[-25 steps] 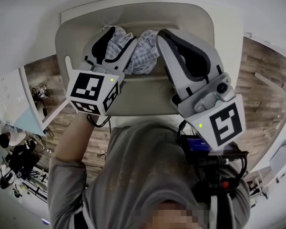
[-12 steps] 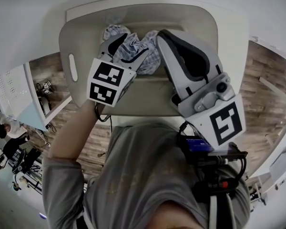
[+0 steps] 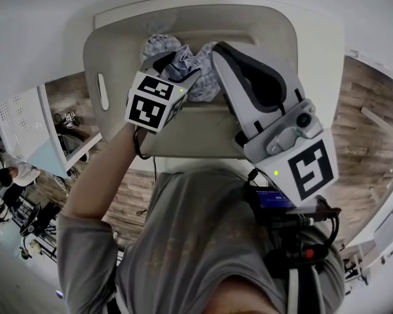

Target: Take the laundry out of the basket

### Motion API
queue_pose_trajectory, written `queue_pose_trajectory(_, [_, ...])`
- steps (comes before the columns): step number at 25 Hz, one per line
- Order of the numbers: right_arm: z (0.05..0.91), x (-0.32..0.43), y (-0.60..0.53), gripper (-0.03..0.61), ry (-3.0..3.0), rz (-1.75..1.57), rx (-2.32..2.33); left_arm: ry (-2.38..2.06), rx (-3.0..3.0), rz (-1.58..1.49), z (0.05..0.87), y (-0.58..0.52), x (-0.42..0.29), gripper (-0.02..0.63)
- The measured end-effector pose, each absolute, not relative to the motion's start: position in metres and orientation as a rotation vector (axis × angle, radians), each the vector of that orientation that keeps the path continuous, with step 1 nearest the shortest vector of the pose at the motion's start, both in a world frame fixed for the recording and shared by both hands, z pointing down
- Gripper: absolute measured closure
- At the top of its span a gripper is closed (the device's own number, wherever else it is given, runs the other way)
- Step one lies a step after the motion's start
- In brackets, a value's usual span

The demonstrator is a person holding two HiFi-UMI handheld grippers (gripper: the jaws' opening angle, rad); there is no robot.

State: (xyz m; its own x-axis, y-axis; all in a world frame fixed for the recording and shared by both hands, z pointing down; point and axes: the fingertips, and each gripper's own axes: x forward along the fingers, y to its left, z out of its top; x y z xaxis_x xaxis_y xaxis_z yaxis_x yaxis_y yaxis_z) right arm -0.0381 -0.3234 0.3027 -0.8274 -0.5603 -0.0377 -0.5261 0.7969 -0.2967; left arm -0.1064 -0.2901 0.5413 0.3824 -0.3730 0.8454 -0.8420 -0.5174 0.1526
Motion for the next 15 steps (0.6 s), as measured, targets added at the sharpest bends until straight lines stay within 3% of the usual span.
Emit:
queue_pose_trajectory(3, [0.303,-0.037,-0.323,0.565,2.855,-0.423,-0.872,-1.057,2.08,1.128,0.548,-0.294,-0.11,0.372])
queue_pose_trajectory(5, [0.304,-0.038,-0.323,0.565,2.85,-0.424,-0.871,-1.076,2.065,1.141,0.552,-0.296,-0.117,0.502])
queue_pose_trajectory(6, [0.304,-0.038,-0.324,0.565,2.848,-0.424,-0.87,-1.08,2.054,1.13,0.553,-0.297,-0.119,0.534])
queue_pose_trajectory(15, [0.275,-0.03,-0.309,0.565,2.825,-0.363,-0.897,-1.094,2.033,1.019,0.528,-0.298,-0.128,0.578])
